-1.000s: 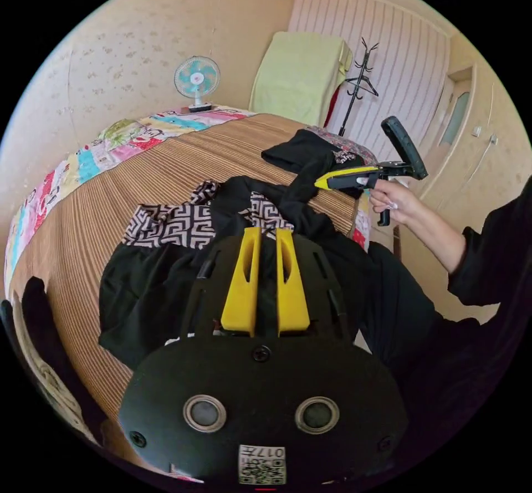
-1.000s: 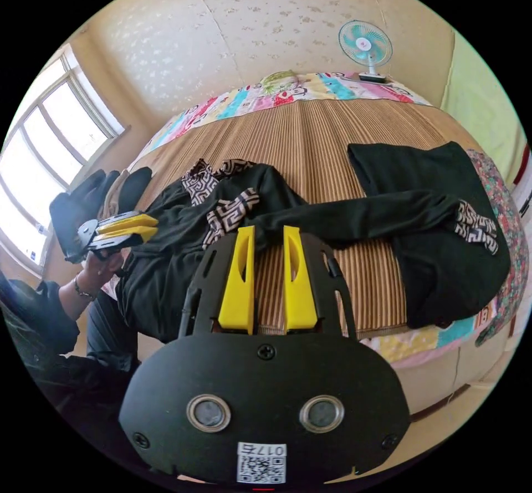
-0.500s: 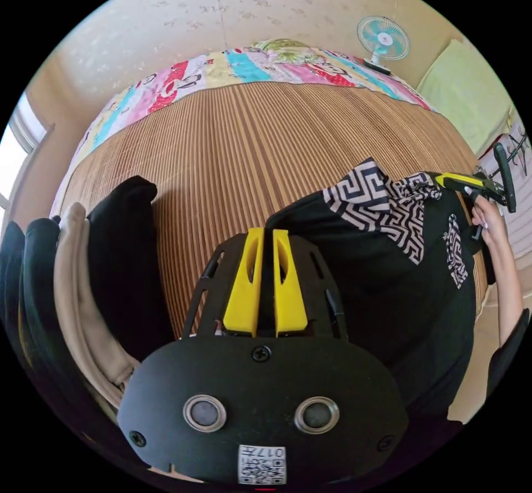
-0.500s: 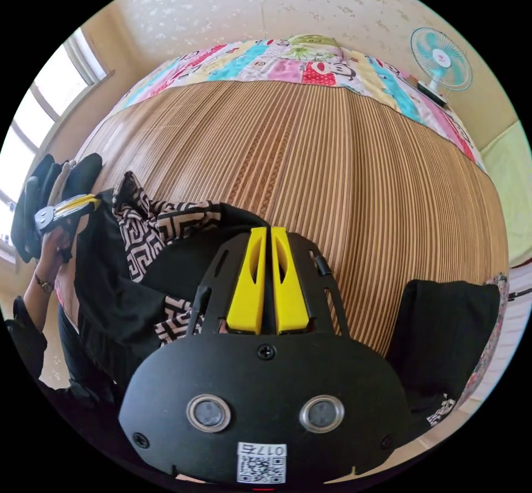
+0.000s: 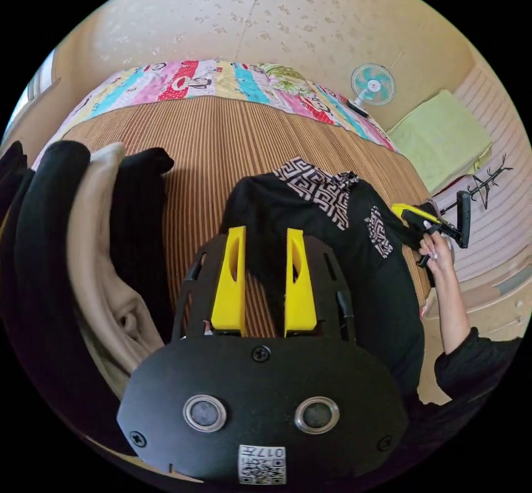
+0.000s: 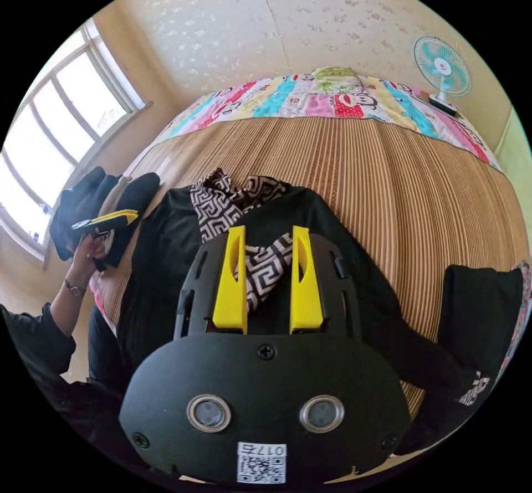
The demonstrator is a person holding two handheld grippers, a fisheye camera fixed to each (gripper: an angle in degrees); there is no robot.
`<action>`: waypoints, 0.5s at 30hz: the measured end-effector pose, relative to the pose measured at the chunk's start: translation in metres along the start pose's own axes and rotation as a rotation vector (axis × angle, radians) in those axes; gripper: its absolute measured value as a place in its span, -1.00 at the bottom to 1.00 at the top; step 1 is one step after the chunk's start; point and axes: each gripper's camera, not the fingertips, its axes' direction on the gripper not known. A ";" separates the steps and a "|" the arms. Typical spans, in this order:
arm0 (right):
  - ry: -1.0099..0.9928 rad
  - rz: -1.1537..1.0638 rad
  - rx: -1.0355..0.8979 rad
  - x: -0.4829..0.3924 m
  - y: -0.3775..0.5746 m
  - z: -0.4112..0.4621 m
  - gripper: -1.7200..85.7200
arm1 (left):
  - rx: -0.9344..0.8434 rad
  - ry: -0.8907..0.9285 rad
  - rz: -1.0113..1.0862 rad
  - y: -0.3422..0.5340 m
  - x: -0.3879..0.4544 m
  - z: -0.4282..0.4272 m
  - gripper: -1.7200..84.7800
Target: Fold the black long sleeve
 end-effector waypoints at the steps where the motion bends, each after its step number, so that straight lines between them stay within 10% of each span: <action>1: -0.007 -0.010 -0.056 -0.006 0.008 0.016 -0.71 | -0.021 0.029 0.007 0.018 0.009 0.003 -0.70; 9: -0.059 0.114 0.299 0.015 0.030 -0.026 -0.90 | -0.075 0.099 -0.037 0.116 0.046 0.001 -0.72; 15: -0.111 0.607 0.327 0.108 0.092 -0.013 -0.89 | -0.033 0.009 -0.048 0.177 0.065 -0.020 -0.73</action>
